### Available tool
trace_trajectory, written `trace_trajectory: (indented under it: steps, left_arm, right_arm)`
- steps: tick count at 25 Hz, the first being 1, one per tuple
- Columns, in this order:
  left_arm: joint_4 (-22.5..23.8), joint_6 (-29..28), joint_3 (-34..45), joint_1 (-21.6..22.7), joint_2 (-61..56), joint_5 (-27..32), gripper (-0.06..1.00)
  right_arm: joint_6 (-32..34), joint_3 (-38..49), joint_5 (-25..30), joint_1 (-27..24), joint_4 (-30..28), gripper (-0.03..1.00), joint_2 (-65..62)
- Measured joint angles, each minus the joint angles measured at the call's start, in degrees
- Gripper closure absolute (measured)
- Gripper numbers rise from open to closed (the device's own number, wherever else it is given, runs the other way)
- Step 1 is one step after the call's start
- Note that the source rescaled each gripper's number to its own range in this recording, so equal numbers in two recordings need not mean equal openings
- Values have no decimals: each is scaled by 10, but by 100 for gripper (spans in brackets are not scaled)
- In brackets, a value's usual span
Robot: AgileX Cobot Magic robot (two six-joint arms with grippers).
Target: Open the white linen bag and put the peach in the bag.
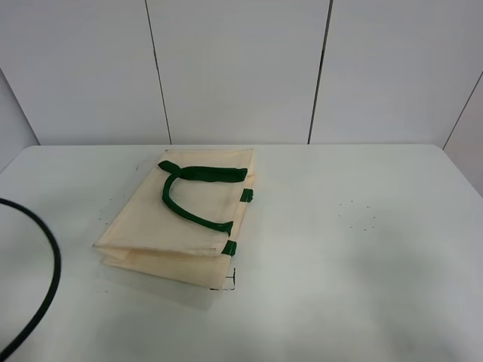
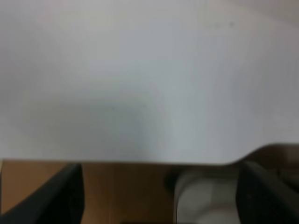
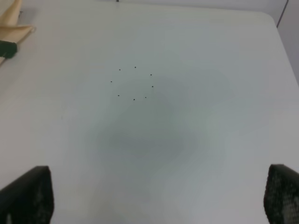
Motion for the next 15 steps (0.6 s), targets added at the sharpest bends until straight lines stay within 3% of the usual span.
trace_trajectory:
  steps: [6,15]
  left_arm:
    - [-17,21,29,0,-185,-4,-6]
    - [-21,26,31,0,-309,-1,-6]
  right_arm:
    - [0,0,0,0,0,-3,0]
    - [0,0,0,0,0,-3,0]
